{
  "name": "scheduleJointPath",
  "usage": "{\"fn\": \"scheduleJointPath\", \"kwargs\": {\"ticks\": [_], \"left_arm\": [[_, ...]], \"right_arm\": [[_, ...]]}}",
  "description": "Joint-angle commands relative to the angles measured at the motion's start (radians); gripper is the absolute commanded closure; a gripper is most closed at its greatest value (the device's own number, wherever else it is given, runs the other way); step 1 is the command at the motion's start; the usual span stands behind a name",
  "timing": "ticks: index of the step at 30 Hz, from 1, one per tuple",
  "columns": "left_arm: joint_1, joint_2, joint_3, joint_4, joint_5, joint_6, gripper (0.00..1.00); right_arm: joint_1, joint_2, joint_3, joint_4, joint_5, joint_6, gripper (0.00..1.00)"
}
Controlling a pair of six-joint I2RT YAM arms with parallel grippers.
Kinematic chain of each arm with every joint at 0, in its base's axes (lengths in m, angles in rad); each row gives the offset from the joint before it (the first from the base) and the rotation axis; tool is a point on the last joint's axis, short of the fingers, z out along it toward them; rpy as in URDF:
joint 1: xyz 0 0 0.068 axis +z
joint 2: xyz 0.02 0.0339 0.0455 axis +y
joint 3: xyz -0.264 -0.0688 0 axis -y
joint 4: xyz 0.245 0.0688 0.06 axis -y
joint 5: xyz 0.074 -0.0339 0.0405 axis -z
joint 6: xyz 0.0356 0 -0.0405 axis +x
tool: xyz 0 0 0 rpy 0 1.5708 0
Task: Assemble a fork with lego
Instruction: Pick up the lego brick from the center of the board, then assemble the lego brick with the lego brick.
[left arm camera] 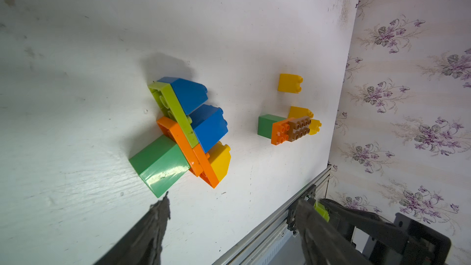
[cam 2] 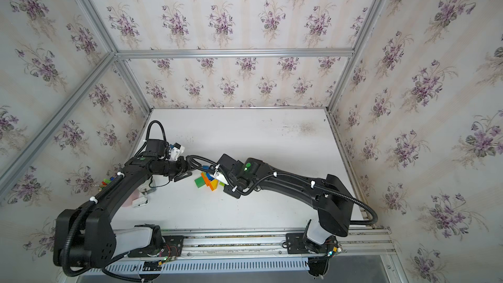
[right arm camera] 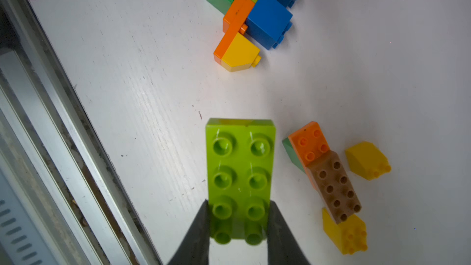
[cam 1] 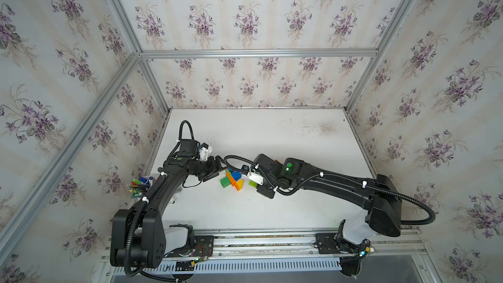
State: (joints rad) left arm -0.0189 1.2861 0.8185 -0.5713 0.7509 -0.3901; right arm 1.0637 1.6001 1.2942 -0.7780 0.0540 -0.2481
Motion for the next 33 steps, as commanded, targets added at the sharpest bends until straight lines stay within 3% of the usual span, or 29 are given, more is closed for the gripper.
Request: {"fn": "scheduleJointPath", "kwargs": {"ticks": [1,9,12,19,33], "left_arm": [[0.002,0.02,0.019,0.021,0.018,-0.004,0.2],[0.001,0.07,0.06,0.013,0.043,-0.007,0.2],[-0.001,0.092,0.059,0.055,0.113,-0.044,0.19],[-0.04,0.101,0.042,0.114,0.195,-0.118,0.19],[-0.121,0.247,0.071,0.133,0.226,-0.118,0.21]], "right_arm": [[-0.046,0.026,0.039,-0.073,0.017,-0.198,0.73],[-0.174,0.14,0.152,-0.104,-0.062,-0.435,0.75],[-0.197,0.147,0.166,-0.055,-0.122,-0.489,0.74],[-0.236,0.214,0.207,-0.085,-0.222,-0.556,0.73],[-0.266,0.303,0.217,-0.106,-0.23,-0.584,0.72]]}}
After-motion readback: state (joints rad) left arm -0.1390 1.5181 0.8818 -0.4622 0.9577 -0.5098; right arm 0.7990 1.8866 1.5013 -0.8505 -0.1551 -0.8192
